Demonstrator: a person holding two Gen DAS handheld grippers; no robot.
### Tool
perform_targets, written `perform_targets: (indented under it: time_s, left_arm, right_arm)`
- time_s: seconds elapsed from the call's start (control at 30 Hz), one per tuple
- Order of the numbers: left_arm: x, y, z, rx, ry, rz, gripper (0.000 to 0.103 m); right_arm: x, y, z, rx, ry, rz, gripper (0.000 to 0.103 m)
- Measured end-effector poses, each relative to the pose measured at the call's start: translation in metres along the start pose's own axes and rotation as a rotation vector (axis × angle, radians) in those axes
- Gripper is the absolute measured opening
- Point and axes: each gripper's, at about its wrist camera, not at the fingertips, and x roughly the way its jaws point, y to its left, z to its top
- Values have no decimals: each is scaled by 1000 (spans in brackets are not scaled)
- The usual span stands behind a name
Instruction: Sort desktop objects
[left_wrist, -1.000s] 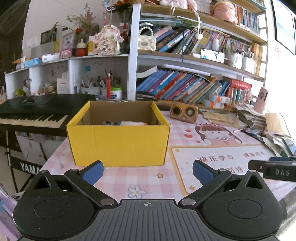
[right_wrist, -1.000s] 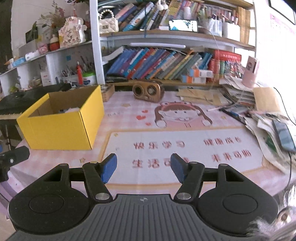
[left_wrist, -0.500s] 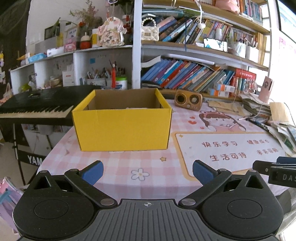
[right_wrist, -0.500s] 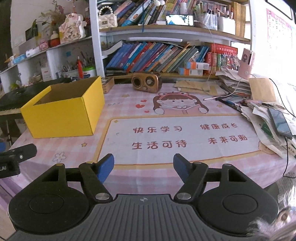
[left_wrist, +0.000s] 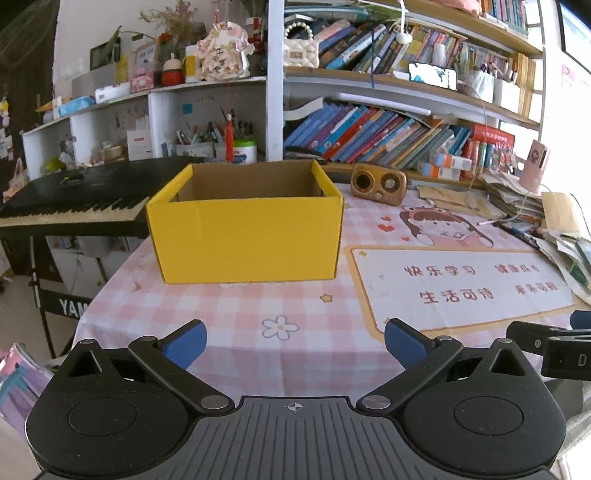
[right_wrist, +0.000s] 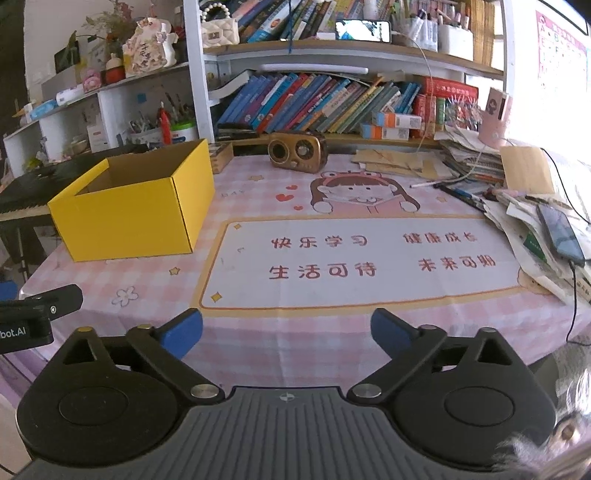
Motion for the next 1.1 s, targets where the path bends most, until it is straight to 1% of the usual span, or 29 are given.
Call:
perform_targets:
  time_s: [0.03,0.4,1.1]
  left_arm:
    - [0,-1,0,4,3,-1,103]
    - [-1,-9,-2,23,21,-13,103]
    - [3,-18,-2,26,46,-14,103]
  right_arm:
    - [0,-1,-1,3,2,-1,103]
    - [-1,-4,-5,6,22,2,103]
    - [3,-9,-7,4,43,10,103]
